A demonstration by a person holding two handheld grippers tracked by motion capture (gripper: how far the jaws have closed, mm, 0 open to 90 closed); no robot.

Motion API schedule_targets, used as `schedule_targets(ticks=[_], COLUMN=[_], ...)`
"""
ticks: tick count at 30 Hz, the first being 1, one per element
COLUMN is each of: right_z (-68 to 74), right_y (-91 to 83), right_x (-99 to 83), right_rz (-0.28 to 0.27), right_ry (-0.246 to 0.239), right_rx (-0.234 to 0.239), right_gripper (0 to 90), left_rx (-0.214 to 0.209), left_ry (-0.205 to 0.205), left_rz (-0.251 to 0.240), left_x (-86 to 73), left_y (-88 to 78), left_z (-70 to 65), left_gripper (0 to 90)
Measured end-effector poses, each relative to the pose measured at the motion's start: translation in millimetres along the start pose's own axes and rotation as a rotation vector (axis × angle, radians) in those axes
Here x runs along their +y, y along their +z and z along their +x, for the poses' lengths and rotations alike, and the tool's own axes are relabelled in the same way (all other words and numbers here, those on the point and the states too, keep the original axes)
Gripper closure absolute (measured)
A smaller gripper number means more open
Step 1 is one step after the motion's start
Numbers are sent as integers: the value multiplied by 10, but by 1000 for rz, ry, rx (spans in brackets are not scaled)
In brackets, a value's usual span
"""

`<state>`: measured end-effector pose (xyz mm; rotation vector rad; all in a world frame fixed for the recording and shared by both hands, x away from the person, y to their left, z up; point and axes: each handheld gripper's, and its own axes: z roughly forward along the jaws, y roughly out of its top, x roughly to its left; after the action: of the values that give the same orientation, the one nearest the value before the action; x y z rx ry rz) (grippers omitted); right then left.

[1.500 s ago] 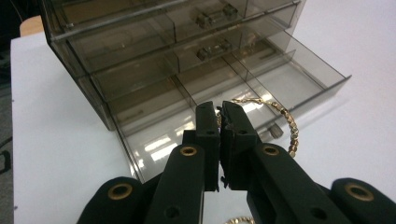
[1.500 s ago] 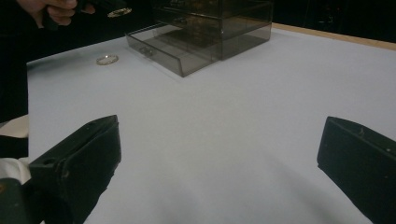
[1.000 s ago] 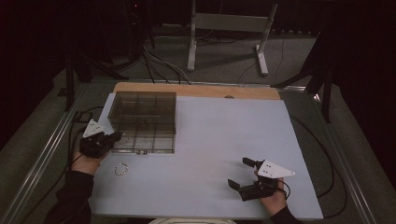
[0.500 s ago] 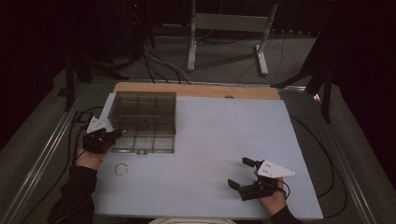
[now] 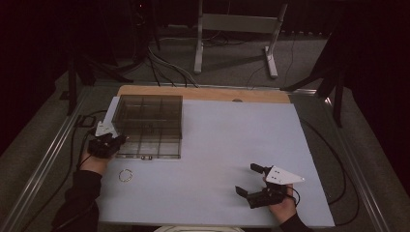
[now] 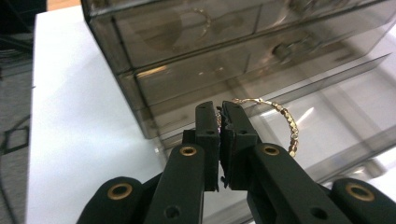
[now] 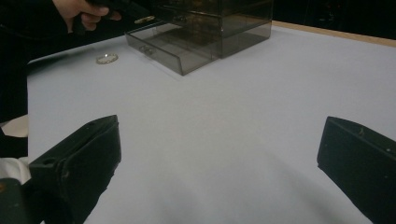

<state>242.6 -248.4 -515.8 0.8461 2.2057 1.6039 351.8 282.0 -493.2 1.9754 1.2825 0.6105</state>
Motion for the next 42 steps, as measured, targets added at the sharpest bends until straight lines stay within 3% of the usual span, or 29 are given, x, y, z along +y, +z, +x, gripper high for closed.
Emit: schedule_targets(ticks=[6,9,12,15,22,23,28,31,38,42], right_z=[2,0,2,7,2,4,5,4,1,1], right_y=[1,0,7,10,1,-1,1,-3,-9,-14], right_x=[0,1,-2,-3,-1,0,0,4,5,6], right_rz=[2,0,9,11,7,8,7,2,-1,-1], right_ry=[0,1,-4,-6,-1,-2,-1,-2,-2,-3], right_rx=[1,1,-4,-4,-4,-4,-5,-5,-6,-7], right_gripper=[0,0,0,0,0,0,0,0,0,0], left_rx=[33,62,60,58,5,-24,-66,-107,-171,-201], left_ry=[19,49,41,33,2,-6,-12,-12,1,5], left_rz=[26,40,34,23,-26,-38,-46,-37,-54,-61], left_x=[-28,-21,-16,-15,-11,-16,-31,-39,-63,-104], left_y=[63,82,83,66,-37,-72,-130,-167,-250,-331], left_z=[-2,-25,-22,-13,-1,-1,-19,-52,-136,-187], left_gripper=[875,874,861,791,560,521,339,183,45,35])
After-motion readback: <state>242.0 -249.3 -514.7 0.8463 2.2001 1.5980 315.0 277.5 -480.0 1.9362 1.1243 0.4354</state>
